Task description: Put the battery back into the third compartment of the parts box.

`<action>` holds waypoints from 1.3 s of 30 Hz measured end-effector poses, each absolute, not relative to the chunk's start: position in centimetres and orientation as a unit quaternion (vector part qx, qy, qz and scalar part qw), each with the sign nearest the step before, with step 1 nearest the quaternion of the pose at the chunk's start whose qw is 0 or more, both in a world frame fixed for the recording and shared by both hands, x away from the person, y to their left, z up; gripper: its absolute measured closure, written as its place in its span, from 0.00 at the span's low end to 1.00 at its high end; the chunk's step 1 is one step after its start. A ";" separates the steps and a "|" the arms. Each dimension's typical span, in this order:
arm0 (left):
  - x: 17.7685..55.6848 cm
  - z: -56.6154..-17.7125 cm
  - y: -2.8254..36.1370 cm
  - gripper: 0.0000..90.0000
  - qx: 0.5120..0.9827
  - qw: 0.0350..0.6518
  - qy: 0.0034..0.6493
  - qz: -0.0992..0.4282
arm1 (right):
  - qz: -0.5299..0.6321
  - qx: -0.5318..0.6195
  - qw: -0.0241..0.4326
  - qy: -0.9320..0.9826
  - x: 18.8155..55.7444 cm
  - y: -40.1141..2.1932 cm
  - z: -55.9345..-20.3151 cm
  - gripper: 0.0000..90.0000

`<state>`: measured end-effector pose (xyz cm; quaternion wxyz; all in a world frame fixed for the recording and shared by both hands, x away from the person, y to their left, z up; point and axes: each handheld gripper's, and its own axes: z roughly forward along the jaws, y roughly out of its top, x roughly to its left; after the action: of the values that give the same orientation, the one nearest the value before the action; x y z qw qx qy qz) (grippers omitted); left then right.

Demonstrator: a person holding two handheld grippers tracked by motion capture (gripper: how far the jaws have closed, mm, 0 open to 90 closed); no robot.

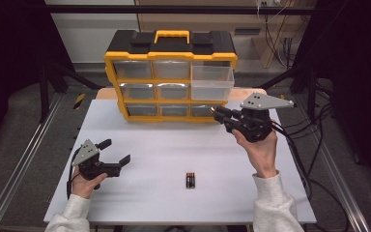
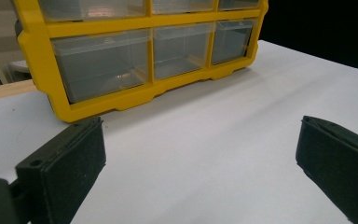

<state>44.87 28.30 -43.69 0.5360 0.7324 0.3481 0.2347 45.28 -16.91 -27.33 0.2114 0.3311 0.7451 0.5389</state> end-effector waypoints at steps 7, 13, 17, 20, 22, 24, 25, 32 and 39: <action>44.9 -43.6 28.3 0.01 0.731 0.537 0.349 0.235 | 0.542 0.335 0.220 0.739 46.4 -16.7 -25.7 0.86; 44.9 -43.6 28.3 0.01 0.732 0.536 0.348 0.236 | 0.544 0.341 0.229 0.731 47.7 -16.5 -24.7 0.86; 44.9 -43.7 28.4 0.01 0.732 0.536 0.349 0.236 | 0.546 0.347 0.232 0.727 48.6 -16.6 -24.0 0.86; 44.9 -43.6 28.3 0.01 0.732 0.535 0.348 0.237 | 0.546 0.354 0.234 0.723 49.3 -16.7 -23.4 0.86; 44.9 -43.6 28.3 0.01 0.732 0.536 0.348 0.237 | 0.545 0.359 0.236 0.720 49.8 -16.8 -23.1 0.86; 44.9 -43.6 28.4 0.01 0.732 0.536 0.348 0.237 | 0.545 0.363 0.237 0.717 50.4 -16.8 -22.8 0.86; 44.9 -43.6 28.4 0.01 0.732 0.536 0.348 0.237 | 0.543 0.366 0.239 0.717 50.7 -16.7 -22.7 0.86; 44.9 -43.6 28.4 0.01 0.731 0.538 0.349 0.236 | 0.540 0.382 0.247 0.708 52.7 -16.5 -22.0 0.86; 44.9 -43.6 28.4 0.01 0.730 0.538 0.349 0.236 | 0.533 0.395 0.251 0.705 54.6 -16.3 -22.0 0.86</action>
<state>44.91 28.43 -43.61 0.5382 0.7300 0.3488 0.2362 54.57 -16.33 -22.03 0.2512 0.3950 0.7051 0.5327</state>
